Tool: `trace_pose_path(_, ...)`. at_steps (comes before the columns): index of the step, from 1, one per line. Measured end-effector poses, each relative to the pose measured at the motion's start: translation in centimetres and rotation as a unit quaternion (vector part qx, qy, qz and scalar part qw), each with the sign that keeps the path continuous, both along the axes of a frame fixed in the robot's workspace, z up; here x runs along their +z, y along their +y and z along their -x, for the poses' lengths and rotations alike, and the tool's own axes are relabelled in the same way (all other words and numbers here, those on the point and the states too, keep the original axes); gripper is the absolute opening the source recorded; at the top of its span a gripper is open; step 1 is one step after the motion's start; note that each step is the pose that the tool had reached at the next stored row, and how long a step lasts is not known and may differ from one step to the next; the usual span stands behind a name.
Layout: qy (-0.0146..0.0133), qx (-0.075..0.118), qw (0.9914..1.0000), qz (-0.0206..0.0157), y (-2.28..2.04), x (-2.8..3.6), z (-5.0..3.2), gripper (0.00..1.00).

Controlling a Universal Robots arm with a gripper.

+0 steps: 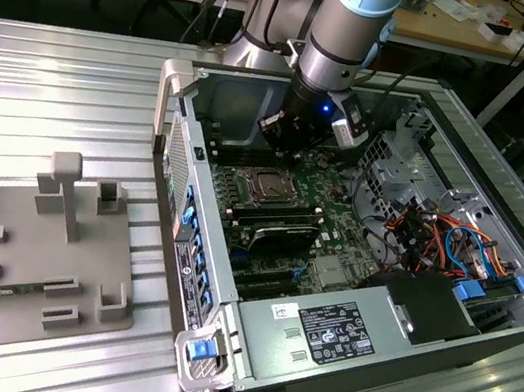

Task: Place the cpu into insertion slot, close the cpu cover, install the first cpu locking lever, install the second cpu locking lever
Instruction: 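Install the second cpu locking lever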

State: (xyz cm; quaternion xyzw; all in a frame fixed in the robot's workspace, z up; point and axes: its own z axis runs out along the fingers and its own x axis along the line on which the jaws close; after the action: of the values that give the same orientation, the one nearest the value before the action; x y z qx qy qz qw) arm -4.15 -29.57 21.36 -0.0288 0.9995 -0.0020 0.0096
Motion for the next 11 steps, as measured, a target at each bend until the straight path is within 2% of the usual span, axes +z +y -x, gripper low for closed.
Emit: trace_pose_path(11,0.0,0.0,1.0,0.0,-0.1,0.0,0.0,0.11)
